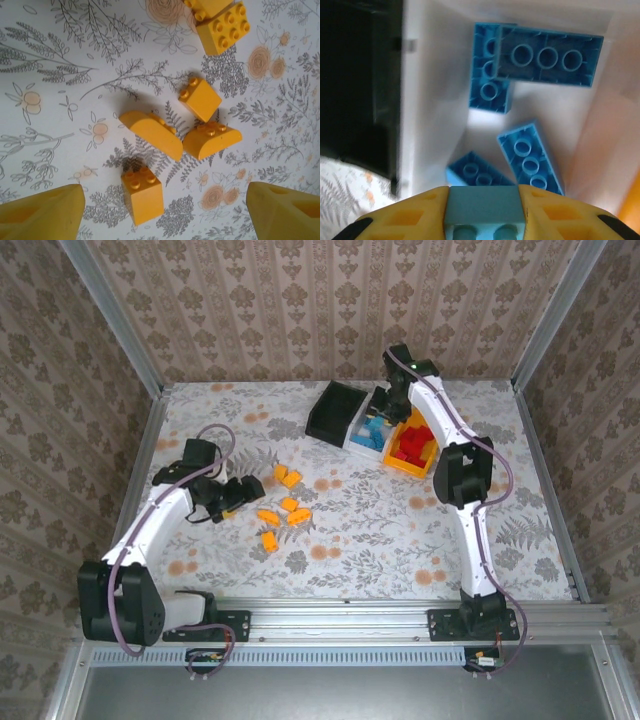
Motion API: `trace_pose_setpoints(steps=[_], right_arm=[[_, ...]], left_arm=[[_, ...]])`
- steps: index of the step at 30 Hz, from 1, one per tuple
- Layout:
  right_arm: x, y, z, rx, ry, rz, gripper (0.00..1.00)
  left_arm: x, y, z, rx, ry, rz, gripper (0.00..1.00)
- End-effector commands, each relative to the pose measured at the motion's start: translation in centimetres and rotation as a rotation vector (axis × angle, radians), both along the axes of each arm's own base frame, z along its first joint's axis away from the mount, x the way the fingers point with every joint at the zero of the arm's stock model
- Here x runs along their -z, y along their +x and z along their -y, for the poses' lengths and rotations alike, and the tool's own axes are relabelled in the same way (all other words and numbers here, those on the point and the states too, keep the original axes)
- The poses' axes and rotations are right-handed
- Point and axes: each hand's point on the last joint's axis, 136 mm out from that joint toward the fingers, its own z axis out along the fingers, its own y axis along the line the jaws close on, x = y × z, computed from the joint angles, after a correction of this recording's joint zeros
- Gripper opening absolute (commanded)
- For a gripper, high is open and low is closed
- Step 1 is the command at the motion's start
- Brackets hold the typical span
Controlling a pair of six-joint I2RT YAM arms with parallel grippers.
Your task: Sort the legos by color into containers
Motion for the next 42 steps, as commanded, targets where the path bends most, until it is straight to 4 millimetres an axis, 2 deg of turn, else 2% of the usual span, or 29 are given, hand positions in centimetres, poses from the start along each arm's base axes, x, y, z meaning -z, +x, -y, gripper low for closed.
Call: trace_pose_setpoints(steps=[1, 11, 16, 18, 19, 21, 24, 28, 31, 35, 39, 42], right_arm=[[-0.2, 0.3, -0.4, 0.049, 0.063, -0.029, 0.39], [1.2, 0.6, -0.2, 0.058, 0.073, -0.046, 0.39], [0.9, 0.9, -0.5, 0.055, 0.091, -0.033, 0.41], [0.9, 0.9, -0.5, 0.055, 0.093, -0.034, 0.47], [1.0, 0.9, -0.4, 0.056, 0.095, -0.037, 0.54], [0.7, 0.8, -0.3, 0.057, 0.098, -0.038, 0.63], [-0.5, 0.9, -0.1, 0.055, 0.107, -0.016, 0.65], [-3.9, 0.6, -0.5, 0.033, 0.125, 0.042, 0.65], [-5.7, -0.7, -0.8, 0.0, 0.123, 0.05, 0.66], [-6.2, -3.8, -2.6, -0.082, 0.128, 0.027, 0.66], [-5.7, -7.6, -4.4, -0.155, 0.13, -0.007, 0.66], [-4.6, -10.5, -5.1, -0.166, 0.155, -0.047, 0.66]], left_arm=[[-1.1, -1.0, -0.4, 0.032, 0.04, 0.012, 0.86], [-1.0, -1.2, -0.5, 0.043, 0.051, -0.001, 0.86], [-0.9, -0.6, -0.3, 0.054, 0.051, -0.004, 0.86], [-0.7, -0.5, -0.2, 0.058, 0.05, -0.008, 0.85], [-0.7, -0.4, -0.1, 0.062, 0.052, -0.006, 0.86], [-0.7, -0.3, -0.1, 0.069, 0.058, -0.007, 0.85], [-0.6, -0.4, 0.3, 0.099, 0.079, -0.01, 0.86], [-0.2, -0.6, 1.1, 0.165, 0.117, -0.019, 0.84], [0.7, -0.9, 1.9, 0.2, 0.141, -0.046, 0.83], [2.2, 0.1, 2.9, 0.191, 0.121, -0.068, 0.82], [2.5, 3.0, 3.9, 0.206, 0.122, -0.056, 0.82], [2.7, 5.9, 4.4, 0.238, 0.144, -0.056, 0.82]])
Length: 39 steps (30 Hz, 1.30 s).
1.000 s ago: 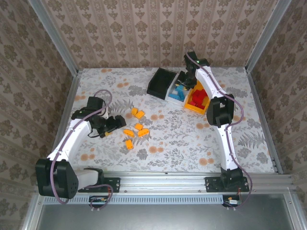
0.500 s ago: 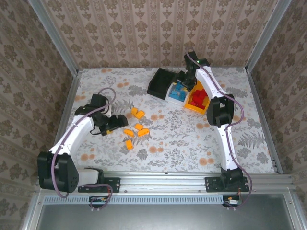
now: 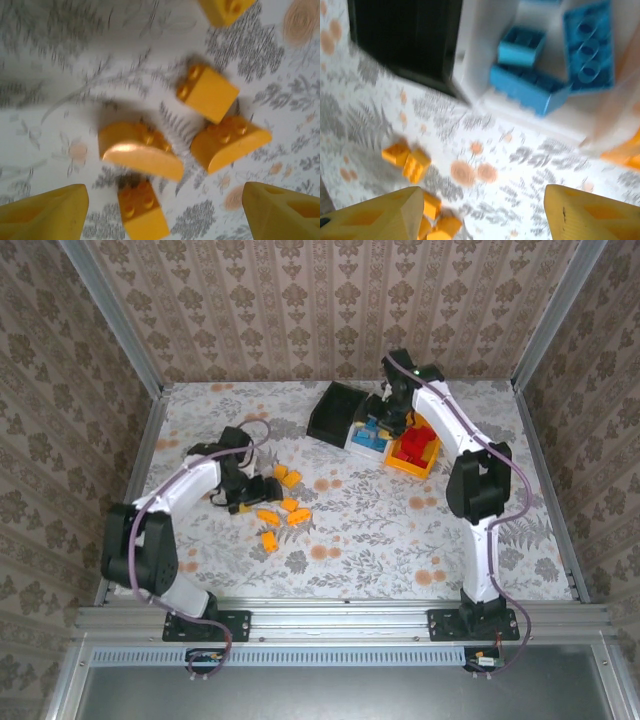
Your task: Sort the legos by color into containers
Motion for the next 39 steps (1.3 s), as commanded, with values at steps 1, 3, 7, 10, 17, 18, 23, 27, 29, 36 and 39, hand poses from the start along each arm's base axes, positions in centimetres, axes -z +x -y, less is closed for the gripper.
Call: trace_pose_setpoints(steps=[1, 3, 7, 10, 17, 18, 23, 27, 29, 36, 39], right_arm=[[0.3, -3.2, -1.5, -0.049, 0.057, -0.025, 0.66], [1.0, -5.0, -1.5, -0.051, 0.064, -0.05, 0.66], [1.6, -8.3, -0.5, -0.036, 0.053, -0.08, 0.66], [1.3, -10.1, 0.2, -0.019, 0.052, -0.083, 0.66], [0.7, -13.0, 1.6, 0.032, 0.025, -0.076, 0.66], [0.7, -13.3, 1.9, 0.044, 0.019, -0.076, 0.66], [0.3, -14.5, 2.7, 0.105, -0.007, -0.07, 0.66], [-0.1, -15.2, 2.3, 0.14, -0.029, -0.057, 0.66], [-0.2, -15.6, 1.9, 0.146, -0.04, -0.053, 0.67], [0.3, -16.4, 0.9, 0.151, -0.043, -0.05, 0.67], [0.1, -16.2, 0.9, 0.124, -0.04, -0.049, 0.67]], left_arm=[[-1.0, 4.1, 0.8, 0.043, 0.004, 0.067, 0.82], [-0.8, 6.0, 1.0, 0.056, 0.013, 0.07, 0.82], [0.1, 9.2, 1.2, 0.099, 0.05, 0.054, 0.81], [0.9, 10.9, 1.2, 0.133, 0.086, 0.039, 0.79], [2.6, 12.8, 1.8, 0.2, 0.104, 0.021, 0.74], [2.8, 12.8, 2.0, 0.214, 0.107, 0.018, 0.73], [4.2, 12.3, 2.2, 0.273, 0.12, -0.004, 0.73], [5.4, 12.0, 1.4, 0.247, 0.106, -0.031, 0.72], [6.0, 12.0, 1.1, 0.217, 0.08, -0.044, 0.69], [6.7, 11.9, 1.9, 0.21, 0.049, -0.067, 0.66], [6.6, 10.8, 2.9, 0.256, 0.087, -0.071, 0.67]])
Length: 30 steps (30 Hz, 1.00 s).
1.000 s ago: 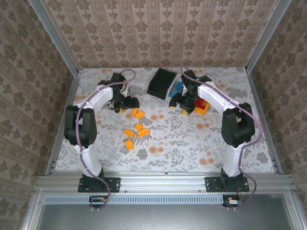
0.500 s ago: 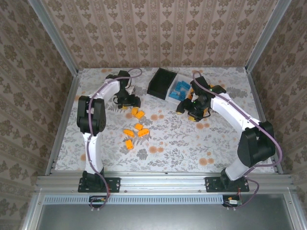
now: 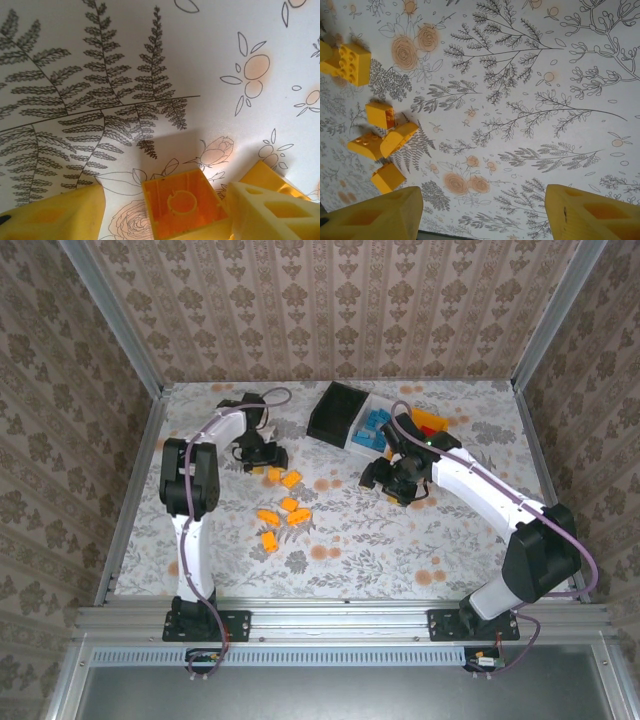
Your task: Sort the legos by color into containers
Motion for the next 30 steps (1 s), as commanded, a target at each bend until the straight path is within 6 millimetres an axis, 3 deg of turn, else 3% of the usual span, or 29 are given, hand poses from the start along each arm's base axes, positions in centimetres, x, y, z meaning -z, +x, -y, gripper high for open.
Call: trace_pose_setpoints(steps=[1, 7, 15, 22, 25, 30], right_arm=[[-0.6, 0.6, 0.4, 0.004, -0.004, 0.025, 0.67], [0.5, 1.7, -0.6, -0.059, 0.028, 0.007, 0.68], [1.5, 2.7, -1.1, -0.132, 0.066, 0.015, 0.68], [1.6, 2.8, 0.1, -0.151, 0.096, 0.036, 0.68], [1.1, 2.7, 1.4, -0.125, 0.097, 0.038, 0.68], [0.5, 3.0, 2.1, -0.096, 0.105, 0.069, 0.68]], left_arm=[[0.7, -2.3, 1.8, 0.058, 0.011, -0.051, 0.67], [1.4, -4.1, 1.4, 0.039, 0.052, -0.099, 0.63], [0.3, -2.7, 1.8, 0.032, 0.079, -0.075, 0.42], [-3.7, -2.2, 4.4, -0.057, -0.021, -0.015, 0.36], [-6.3, -0.3, 6.6, -0.144, -0.165, 0.027, 0.36], [-10.7, 4.8, 10.8, -0.27, -0.435, 0.093, 0.34]])
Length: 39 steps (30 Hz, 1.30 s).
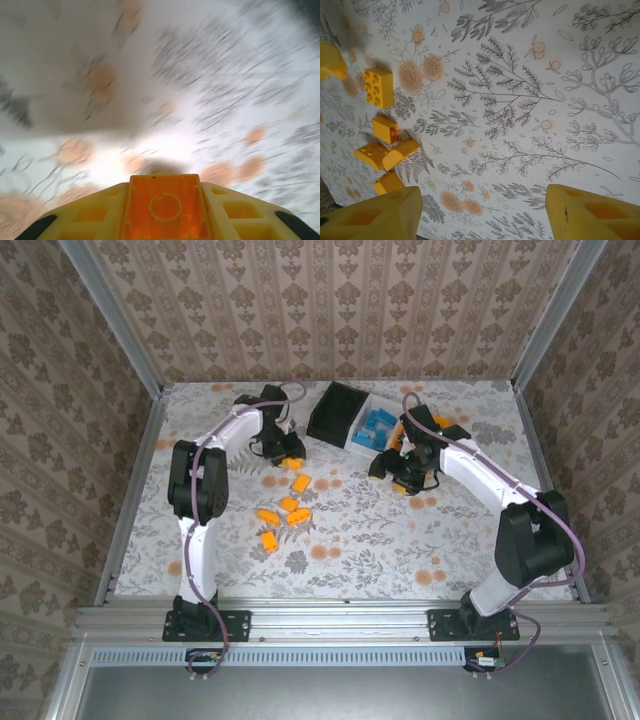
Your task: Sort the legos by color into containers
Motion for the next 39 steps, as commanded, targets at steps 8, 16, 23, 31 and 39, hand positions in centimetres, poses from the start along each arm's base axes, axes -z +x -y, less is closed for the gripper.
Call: trace_pose_setpoints(steps=[8, 16, 23, 31, 39], right_arm=[[-2.5, 0.2, 0.0, 0.064, 0.064, 0.046, 0.68], [-2.9, -0.1, 0.3, 0.083, 0.064, 0.056, 0.68], [-2.7, -1.5, 1.2, 0.064, 0.034, 0.055, 0.69], [-3.0, -1.2, 1.4, 0.037, 0.035, 0.071, 0.71], [-2.2, -0.8, 1.2, -0.035, 0.022, 0.06, 0.71]], left_arm=[[-9.2, 10.9, 9.0, -0.207, -0.432, 0.162, 0.34], [-7.3, 14.0, 10.9, -0.27, -0.434, 0.177, 0.36], [-6.1, 14.4, 10.4, -0.288, -0.416, 0.167, 0.47], [-8.1, 13.0, 9.9, -0.237, -0.377, 0.209, 0.57], [-8.2, 3.7, 4.0, 0.106, 0.03, 0.247, 0.62]])
